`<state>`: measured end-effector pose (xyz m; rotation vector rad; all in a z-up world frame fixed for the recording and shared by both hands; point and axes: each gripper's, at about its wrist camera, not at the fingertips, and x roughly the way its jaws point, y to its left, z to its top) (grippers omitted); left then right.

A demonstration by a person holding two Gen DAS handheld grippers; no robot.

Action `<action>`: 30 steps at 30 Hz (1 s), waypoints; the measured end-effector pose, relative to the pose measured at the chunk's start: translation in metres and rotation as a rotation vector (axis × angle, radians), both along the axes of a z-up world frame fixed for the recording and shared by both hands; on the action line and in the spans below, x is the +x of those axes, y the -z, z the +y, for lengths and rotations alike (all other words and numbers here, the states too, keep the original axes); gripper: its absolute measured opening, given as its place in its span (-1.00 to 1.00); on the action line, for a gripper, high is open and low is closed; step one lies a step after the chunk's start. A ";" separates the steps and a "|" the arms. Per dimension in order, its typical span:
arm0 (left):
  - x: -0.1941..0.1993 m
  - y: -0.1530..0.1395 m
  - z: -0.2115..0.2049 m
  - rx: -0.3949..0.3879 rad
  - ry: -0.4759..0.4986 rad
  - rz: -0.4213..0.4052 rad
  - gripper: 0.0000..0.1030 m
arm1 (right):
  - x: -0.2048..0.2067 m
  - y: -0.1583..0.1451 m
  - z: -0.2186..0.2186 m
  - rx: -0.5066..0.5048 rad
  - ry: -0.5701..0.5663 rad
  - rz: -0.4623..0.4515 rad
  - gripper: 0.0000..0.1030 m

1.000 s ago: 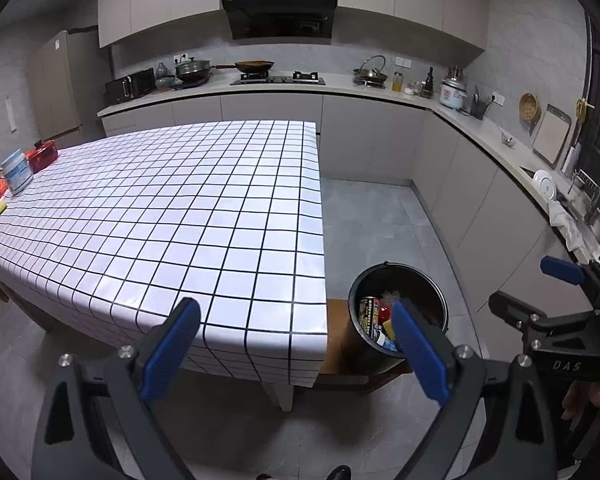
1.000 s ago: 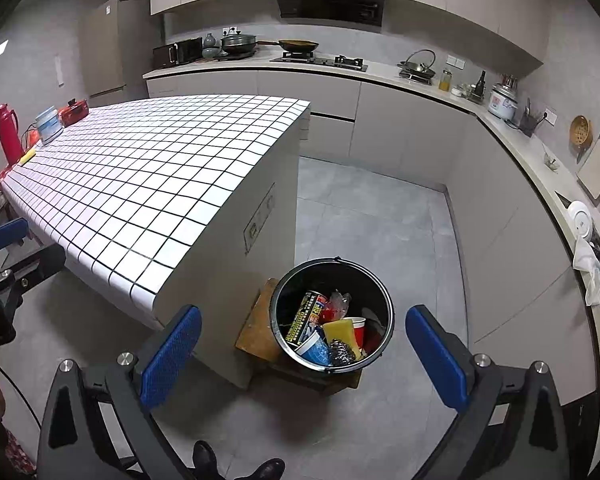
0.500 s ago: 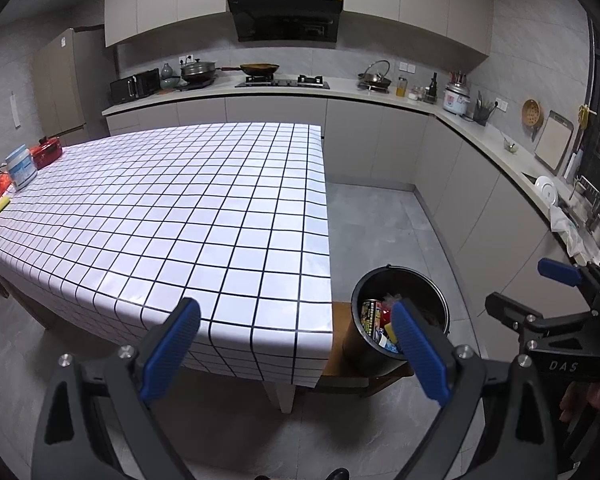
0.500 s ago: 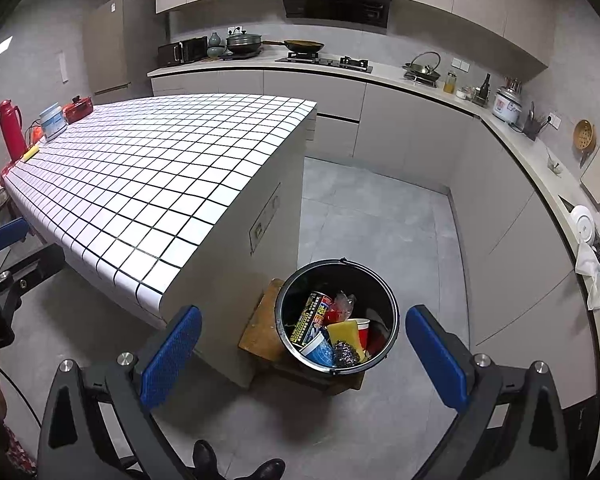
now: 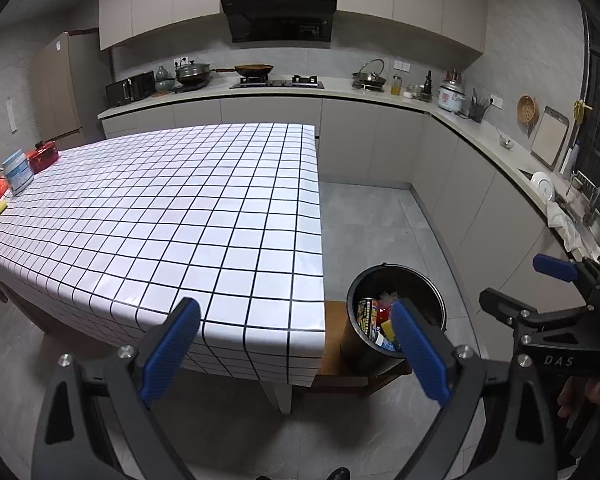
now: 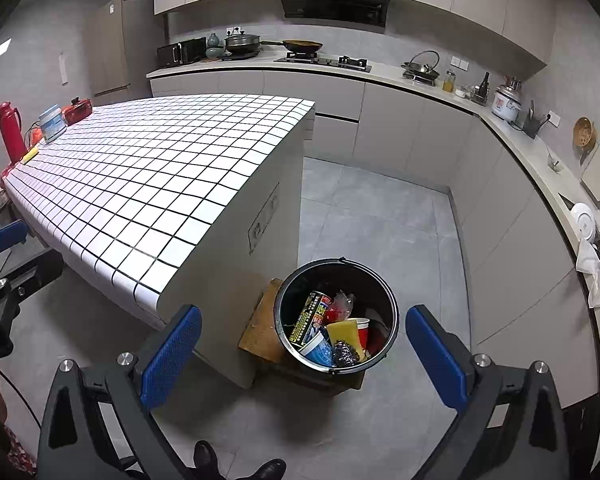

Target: Collect trash

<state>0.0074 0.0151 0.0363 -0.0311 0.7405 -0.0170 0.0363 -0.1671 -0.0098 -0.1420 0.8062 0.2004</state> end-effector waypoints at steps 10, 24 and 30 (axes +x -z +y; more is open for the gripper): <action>-0.002 -0.001 -0.008 0.004 0.012 -0.007 0.88 | 0.000 0.001 -0.004 0.001 0.001 -0.001 1.00; -0.002 -0.002 -0.015 0.007 0.015 -0.010 0.88 | 0.000 0.001 -0.005 0.000 -0.001 -0.003 1.00; 0.000 -0.003 -0.016 0.009 0.014 -0.011 0.88 | 0.001 0.000 -0.007 -0.002 -0.001 -0.002 1.00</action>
